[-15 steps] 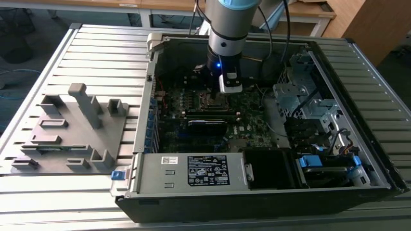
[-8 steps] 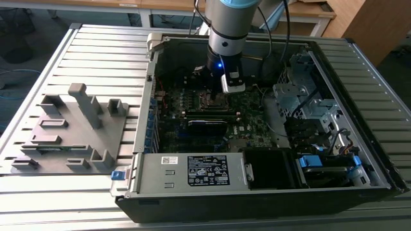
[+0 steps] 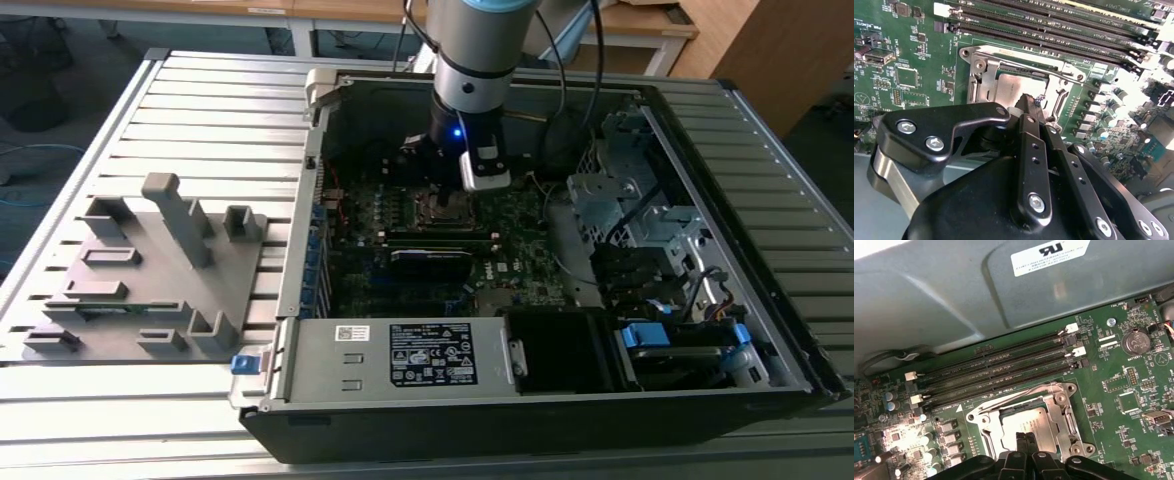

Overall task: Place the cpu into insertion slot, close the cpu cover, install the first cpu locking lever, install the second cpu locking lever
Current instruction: 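Install the second cpu locking lever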

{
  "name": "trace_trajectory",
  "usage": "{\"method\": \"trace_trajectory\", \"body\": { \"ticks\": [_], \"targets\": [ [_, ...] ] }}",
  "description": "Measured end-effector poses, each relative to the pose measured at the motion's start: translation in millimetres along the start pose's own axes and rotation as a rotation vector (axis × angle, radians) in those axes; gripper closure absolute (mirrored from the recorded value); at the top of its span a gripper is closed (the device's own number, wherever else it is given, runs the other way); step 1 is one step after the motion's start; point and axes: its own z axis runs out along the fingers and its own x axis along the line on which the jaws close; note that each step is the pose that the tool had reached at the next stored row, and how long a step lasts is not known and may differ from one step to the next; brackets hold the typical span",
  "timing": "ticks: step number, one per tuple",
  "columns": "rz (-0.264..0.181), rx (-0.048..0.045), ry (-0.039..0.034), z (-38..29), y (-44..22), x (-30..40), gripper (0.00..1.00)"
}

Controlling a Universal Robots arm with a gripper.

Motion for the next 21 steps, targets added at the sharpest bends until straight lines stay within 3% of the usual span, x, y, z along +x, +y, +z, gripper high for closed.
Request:
{"method": "trace_trajectory", "body": {
  "ticks": [8,12,13,21],
  "targets": [
    [0.000,-0.0005,-0.0012,-1.5,0.1,0.1,0.90],
    [-0.002,-0.0070,-0.0220,-1.4,-0.2,1.0,0.90],
    [-0.002,-0.0079,-0.0243,-1.3,-0.2,1.1,0.90],
    [-0.002,-0.0086,-0.0278,-1.4,-0.4,1.7,0.90]
  ]
}}
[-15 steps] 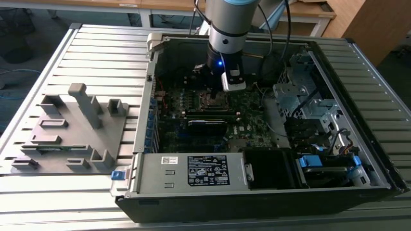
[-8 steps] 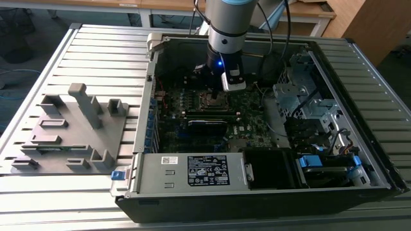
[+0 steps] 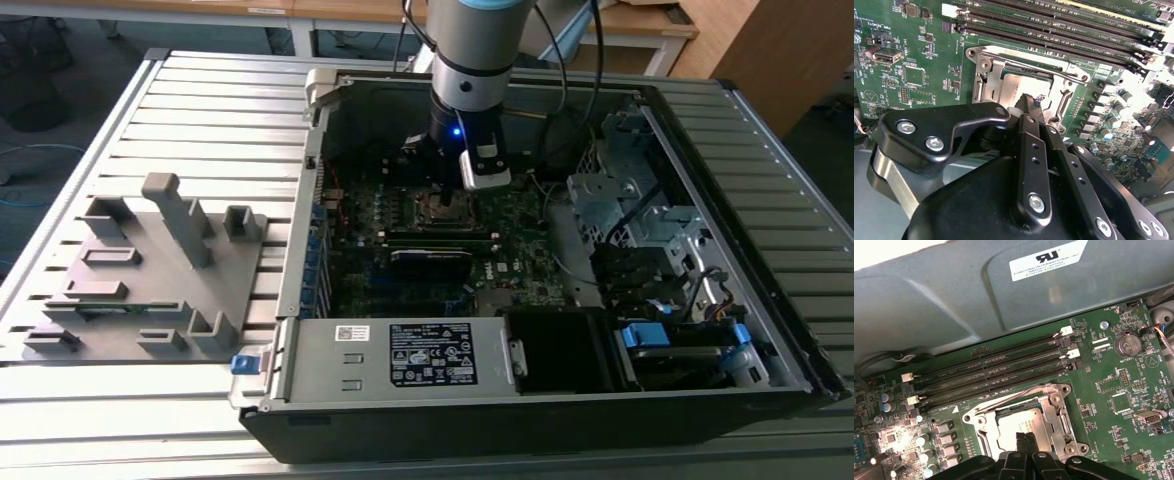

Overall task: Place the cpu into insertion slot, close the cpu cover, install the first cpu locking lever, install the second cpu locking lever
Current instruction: 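Install the second cpu locking lever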

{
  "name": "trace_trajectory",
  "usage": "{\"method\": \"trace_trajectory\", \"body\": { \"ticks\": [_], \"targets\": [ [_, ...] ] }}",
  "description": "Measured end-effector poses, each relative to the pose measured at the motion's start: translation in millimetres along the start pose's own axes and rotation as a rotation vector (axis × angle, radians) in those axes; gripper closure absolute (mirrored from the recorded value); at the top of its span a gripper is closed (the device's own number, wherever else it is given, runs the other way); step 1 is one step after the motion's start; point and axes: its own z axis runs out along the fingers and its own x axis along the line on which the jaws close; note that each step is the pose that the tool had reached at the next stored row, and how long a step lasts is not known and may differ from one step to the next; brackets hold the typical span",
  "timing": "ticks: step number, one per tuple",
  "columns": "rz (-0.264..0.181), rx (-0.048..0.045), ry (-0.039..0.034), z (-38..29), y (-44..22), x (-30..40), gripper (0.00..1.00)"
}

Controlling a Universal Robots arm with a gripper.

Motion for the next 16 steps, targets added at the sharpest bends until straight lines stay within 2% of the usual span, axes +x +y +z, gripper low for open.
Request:
{"method": "trace_trajectory", "body": {
  "ticks": [8,16],
  "targets": [
    [-0.001,-0.0019,-0.0041,0.0,0.0,0.1,0.90],
    [-0.031,-0.0171,-0.0221,0.0,0.0,0.1,0.90]
  ]
}}
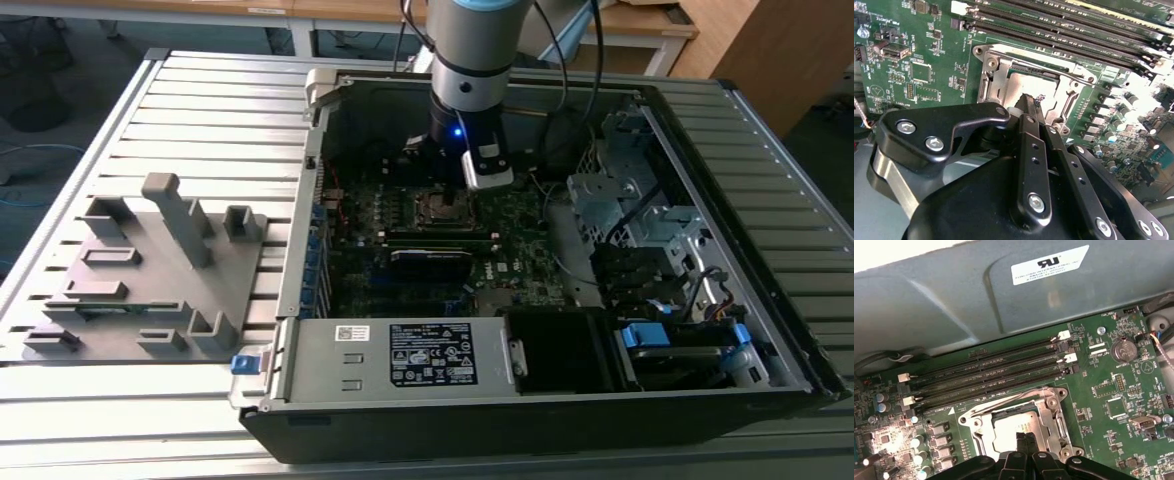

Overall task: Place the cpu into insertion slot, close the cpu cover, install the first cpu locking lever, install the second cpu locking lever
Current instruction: 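Install the second cpu locking lever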

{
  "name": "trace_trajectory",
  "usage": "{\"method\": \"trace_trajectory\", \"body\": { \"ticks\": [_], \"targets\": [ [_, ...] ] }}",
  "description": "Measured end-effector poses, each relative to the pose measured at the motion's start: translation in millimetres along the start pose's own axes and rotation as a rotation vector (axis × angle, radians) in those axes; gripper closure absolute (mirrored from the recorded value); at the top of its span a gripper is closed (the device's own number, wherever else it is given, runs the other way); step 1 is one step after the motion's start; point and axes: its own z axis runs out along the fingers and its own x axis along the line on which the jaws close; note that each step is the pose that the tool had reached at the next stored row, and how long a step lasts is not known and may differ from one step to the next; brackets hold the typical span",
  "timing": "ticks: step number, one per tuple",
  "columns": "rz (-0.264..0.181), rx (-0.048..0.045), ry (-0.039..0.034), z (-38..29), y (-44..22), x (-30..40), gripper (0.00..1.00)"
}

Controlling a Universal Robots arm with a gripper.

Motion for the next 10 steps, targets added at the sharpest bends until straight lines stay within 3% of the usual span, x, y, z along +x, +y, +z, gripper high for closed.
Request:
{"method": "trace_trajectory", "body": {
  "ticks": [10],
  "targets": [
    [-0.081,-0.0005,0.0050,0.8,0.0,-0.5,0.90]
  ]
}}
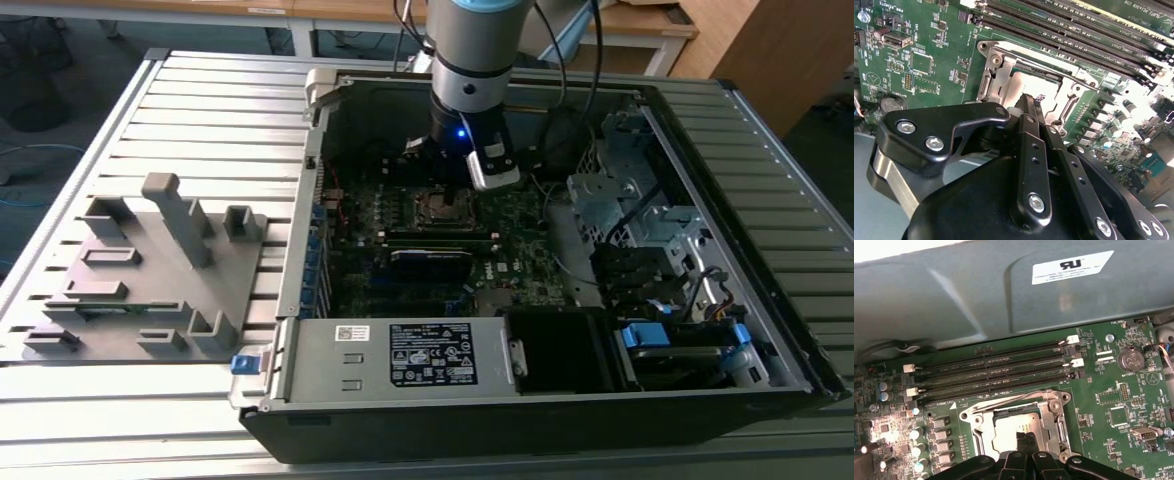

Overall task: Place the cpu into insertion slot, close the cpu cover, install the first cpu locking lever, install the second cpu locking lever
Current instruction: 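Install the second cpu locking lever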

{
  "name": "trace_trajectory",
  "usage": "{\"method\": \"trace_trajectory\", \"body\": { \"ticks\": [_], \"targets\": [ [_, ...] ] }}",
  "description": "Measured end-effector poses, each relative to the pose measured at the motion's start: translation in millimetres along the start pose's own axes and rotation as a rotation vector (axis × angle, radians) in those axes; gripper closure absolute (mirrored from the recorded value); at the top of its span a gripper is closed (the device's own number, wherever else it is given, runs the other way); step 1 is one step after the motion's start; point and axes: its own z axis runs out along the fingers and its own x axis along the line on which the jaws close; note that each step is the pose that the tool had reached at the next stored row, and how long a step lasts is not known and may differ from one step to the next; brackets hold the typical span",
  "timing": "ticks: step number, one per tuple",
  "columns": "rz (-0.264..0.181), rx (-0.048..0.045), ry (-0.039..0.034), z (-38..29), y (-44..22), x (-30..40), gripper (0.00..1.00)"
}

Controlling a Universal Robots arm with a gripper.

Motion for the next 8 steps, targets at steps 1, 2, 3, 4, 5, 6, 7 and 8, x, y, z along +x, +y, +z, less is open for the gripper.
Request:
{"method": "trace_trajectory", "body": {
  "ticks": [1,2,3,4,5,6,7,8],
  "targets": [
    [0.000,-0.0001,0.0000,0.0,0.0,0.0,0.90],
    [0.000,0.0000,0.0000,0.1,0.0,-0.1,0.90],
    [-0.001,0.0002,0.0000,0.1,0.0,0.0,0.90],
    [-0.001,0.0002,0.0000,0.1,0.0,-0.1,0.90],
    [-0.001,0.0002,0.0000,0.1,0.0,-0.1,0.90],
    [-0.001,0.0001,0.0000,0.0,0.1,-0.1,0.90],
    [-0.001,0.0002,0.0000,-0.3,0.1,-0.1,0.90],
    [-0.001,0.0002,0.0000,-0.6,0.1,-0.1,0.90]
  ]
}}
